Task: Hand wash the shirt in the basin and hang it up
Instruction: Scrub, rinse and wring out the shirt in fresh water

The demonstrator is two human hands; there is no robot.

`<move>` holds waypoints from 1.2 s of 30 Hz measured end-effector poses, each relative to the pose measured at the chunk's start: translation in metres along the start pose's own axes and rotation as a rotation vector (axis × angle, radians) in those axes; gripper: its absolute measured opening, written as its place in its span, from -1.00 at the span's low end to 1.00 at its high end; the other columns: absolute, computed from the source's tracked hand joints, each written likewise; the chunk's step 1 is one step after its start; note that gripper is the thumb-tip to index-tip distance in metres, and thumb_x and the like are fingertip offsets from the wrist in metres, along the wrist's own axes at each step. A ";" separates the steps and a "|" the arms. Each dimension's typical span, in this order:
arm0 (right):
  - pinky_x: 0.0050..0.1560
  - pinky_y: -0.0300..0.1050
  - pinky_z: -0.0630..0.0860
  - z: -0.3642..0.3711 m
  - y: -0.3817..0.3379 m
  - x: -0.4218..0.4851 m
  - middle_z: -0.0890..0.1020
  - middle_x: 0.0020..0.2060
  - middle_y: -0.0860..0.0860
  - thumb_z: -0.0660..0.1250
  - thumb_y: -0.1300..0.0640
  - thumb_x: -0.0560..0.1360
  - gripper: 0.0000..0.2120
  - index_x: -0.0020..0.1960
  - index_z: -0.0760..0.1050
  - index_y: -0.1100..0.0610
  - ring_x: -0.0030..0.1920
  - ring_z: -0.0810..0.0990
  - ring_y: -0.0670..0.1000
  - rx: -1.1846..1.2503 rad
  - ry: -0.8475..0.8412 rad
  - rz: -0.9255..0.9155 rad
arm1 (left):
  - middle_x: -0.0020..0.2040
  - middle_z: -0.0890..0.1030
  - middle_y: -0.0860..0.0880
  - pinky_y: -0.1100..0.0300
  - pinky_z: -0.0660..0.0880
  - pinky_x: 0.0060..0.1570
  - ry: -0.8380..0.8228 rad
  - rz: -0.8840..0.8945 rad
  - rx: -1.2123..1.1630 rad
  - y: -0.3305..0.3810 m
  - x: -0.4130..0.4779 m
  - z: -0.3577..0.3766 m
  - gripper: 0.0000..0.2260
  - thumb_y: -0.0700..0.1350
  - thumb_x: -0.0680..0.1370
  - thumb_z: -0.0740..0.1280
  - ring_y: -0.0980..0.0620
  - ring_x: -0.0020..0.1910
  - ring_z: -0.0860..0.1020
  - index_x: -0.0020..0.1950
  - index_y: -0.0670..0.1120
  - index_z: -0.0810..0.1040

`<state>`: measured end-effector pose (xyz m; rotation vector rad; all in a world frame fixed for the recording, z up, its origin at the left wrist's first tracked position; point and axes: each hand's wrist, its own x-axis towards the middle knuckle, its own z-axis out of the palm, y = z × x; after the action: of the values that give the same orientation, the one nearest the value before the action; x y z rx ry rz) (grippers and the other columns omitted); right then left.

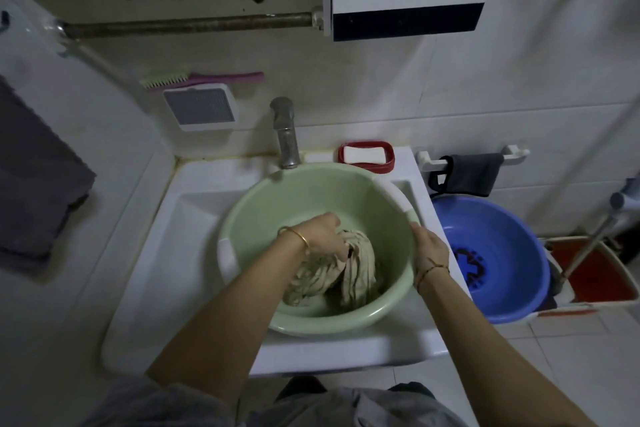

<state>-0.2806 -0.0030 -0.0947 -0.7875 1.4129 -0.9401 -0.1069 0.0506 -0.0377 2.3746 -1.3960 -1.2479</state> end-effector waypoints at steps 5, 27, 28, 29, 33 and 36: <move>-0.06 -0.07 0.38 0.003 0.006 0.018 0.54 -0.12 0.19 0.15 0.09 0.60 -0.71 0.02 0.50 0.29 -0.09 0.47 0.11 -0.353 0.011 -0.120 | -0.21 0.54 -0.22 0.17 0.38 -0.35 0.587 -0.024 -0.549 -0.022 0.027 -0.060 -0.84 -0.13 0.46 0.28 -0.10 -0.26 0.53 -0.21 -0.21 0.56; -0.15 -0.13 0.31 0.019 0.010 0.062 0.47 -0.16 0.17 0.15 0.06 0.61 -0.74 -0.08 0.38 0.26 -0.14 0.44 0.10 -0.935 -0.128 -0.130 | -0.66 0.45 0.11 0.46 0.08 -0.67 0.552 0.002 -1.228 0.018 0.055 -0.143 -0.62 0.00 0.64 0.13 0.24 -0.71 0.27 -0.33 -0.09 0.47; -0.15 -0.13 0.32 0.019 0.012 0.062 0.47 -0.16 0.17 0.17 0.06 0.61 -0.74 -0.04 0.41 0.28 -0.15 0.44 0.10 -0.931 -0.125 -0.129 | -0.66 0.45 0.11 0.47 0.09 -0.66 0.556 0.000 -1.224 0.018 0.055 -0.143 -0.62 0.00 0.64 0.14 0.24 -0.71 0.27 -0.32 -0.09 0.47; -0.15 -0.13 0.33 0.019 0.012 0.063 0.47 -0.16 0.17 0.19 0.07 0.60 -0.72 0.01 0.44 0.32 -0.15 0.45 0.10 -0.931 -0.122 -0.126 | -0.65 0.45 0.11 0.47 0.09 -0.66 0.557 -0.003 -1.222 0.018 0.055 -0.143 -0.62 0.01 0.64 0.13 0.24 -0.71 0.27 -0.32 -0.09 0.47; -0.12 -0.08 0.41 0.020 0.014 0.063 0.52 -0.10 0.22 0.25 0.08 0.57 -0.65 0.12 0.43 0.39 -0.10 0.52 0.17 -0.918 -0.129 -0.102 | -0.62 0.47 0.11 0.45 0.12 -0.63 0.549 0.003 -1.235 0.017 0.054 -0.142 -0.62 0.04 0.64 0.13 0.23 -0.68 0.29 -0.31 -0.07 0.49; -0.05 -0.04 0.45 0.021 0.015 0.062 0.56 0.04 0.30 0.26 0.09 0.56 -0.65 0.14 0.41 0.39 0.04 0.56 0.26 -0.922 -0.126 -0.095 | -0.60 0.48 0.10 0.45 0.12 -0.64 0.565 0.045 -1.293 0.016 0.051 -0.134 -0.65 0.05 0.63 0.13 0.21 -0.68 0.29 -0.26 -0.07 0.49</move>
<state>-0.2631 -0.0530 -0.1350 -1.5667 1.6991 -0.2466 -0.0118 -0.0359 0.0275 1.5044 -0.2437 -0.8727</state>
